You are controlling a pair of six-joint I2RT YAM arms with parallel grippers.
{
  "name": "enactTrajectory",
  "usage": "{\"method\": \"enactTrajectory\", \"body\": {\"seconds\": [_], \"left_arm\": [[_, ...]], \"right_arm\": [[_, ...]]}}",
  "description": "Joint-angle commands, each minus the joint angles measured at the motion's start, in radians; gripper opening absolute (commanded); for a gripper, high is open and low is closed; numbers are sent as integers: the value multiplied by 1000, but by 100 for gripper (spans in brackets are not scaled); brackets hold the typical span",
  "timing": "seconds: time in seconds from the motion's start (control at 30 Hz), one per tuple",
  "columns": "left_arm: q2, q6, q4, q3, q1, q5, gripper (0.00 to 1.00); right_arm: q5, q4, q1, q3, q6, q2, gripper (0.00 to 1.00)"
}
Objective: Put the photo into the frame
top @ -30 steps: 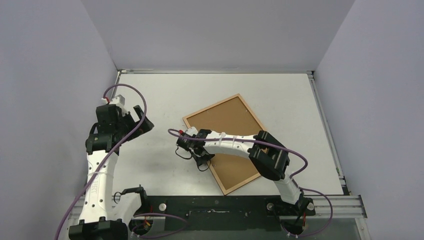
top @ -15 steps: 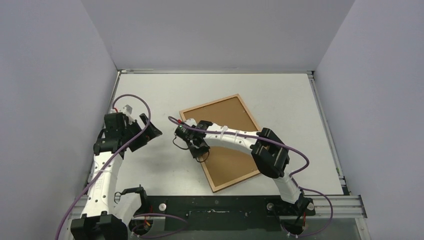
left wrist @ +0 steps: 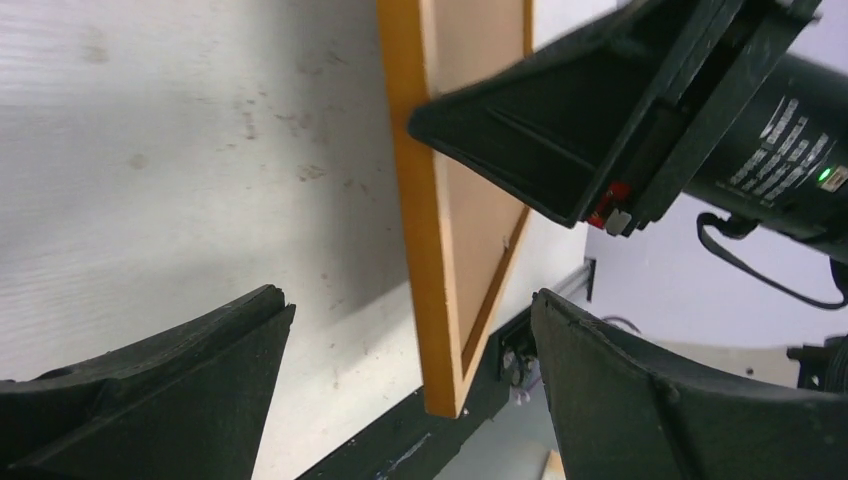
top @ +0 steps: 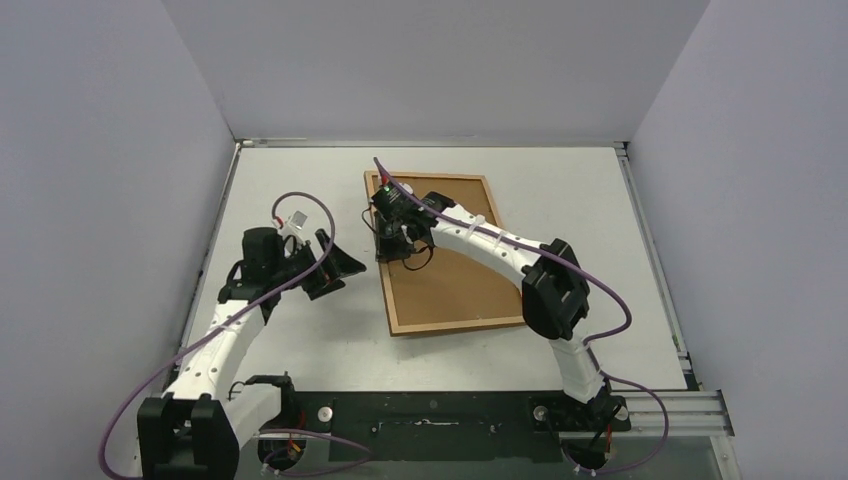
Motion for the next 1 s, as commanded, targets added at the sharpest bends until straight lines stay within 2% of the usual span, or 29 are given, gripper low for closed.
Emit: {"method": "enactTrajectory", "body": {"seconds": [0.0,0.07,0.3,0.43,0.5,0.6,0.73,0.77,0.83,0.97], "left_arm": [[91,-47,215,-28,-81,125,89],[145,-64,259,-32,-111,144,88],[254,-97,314,-35,-150,61,81],[308,-194,477,-41,-162,147,78],[340,-218,507,-41,-165,169,70],[352,-223,517,-43,-170,170,51],[309,-220,516,-42,-170,149,33],[295,-218,515,-40,-171,140,26],[268,-202,506,-27,-170,137,16],[219,-150,433,18,-169,113,7]], "right_arm": [[-61,147,-4,66,119,-53,0],[-68,159,-6,81,139,-44,0],[-97,191,-11,116,182,-34,0],[-105,200,-12,115,201,-28,0],[-106,204,-12,112,214,-25,0],[-97,205,-12,114,225,-25,0],[-71,187,-13,118,237,-30,1],[-59,169,-16,121,240,-32,3],[-33,145,-19,118,244,-41,10],[27,138,-32,96,241,-95,24]]}}
